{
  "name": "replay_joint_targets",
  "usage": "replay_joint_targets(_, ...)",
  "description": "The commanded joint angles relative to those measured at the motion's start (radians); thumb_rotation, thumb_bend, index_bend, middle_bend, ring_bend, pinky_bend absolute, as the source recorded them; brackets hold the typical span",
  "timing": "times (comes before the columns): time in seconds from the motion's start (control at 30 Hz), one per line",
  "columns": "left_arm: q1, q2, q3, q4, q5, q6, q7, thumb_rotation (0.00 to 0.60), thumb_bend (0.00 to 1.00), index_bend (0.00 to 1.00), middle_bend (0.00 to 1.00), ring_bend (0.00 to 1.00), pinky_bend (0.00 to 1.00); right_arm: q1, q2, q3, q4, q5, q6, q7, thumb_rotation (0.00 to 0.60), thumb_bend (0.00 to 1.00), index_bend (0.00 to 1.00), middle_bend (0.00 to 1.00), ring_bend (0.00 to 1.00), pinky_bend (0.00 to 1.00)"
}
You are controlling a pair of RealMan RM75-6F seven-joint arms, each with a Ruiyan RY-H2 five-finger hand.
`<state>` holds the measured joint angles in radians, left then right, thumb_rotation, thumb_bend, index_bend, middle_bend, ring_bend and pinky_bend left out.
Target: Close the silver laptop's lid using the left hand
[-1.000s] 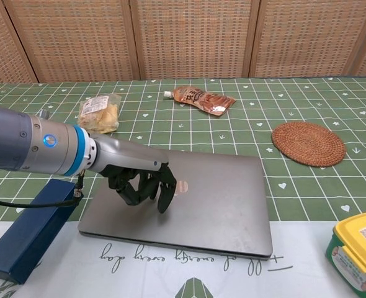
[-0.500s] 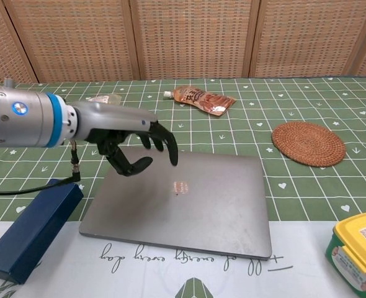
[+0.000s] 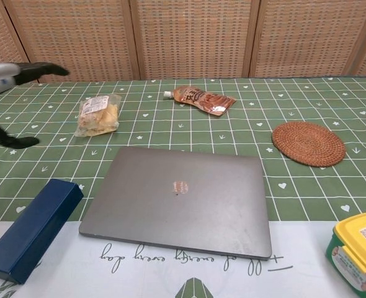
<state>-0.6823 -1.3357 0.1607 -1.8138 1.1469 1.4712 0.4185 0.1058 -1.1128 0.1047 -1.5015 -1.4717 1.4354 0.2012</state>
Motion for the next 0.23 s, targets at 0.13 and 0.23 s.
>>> replay_joint_targets(0.13,0.242,-0.052,0.063,0.164,0.118,0.205,-0.015,0.600,0.28,0.00,0.00,0.00,0.00,0.007,-0.023,-0.015,0.000,-0.025,0.002,-0.042,0.600,0.10,0.00,0.00,0.00,0.00)
replay_joint_targets(0.23,0.293,-0.049,0.073,0.187,0.131,0.231,-0.042,0.600,0.28,0.00,0.00,0.00,0.00,0.007,-0.031,-0.021,-0.002,-0.036,0.008,-0.058,0.600,0.10,0.00,0.00,0.00,0.00)
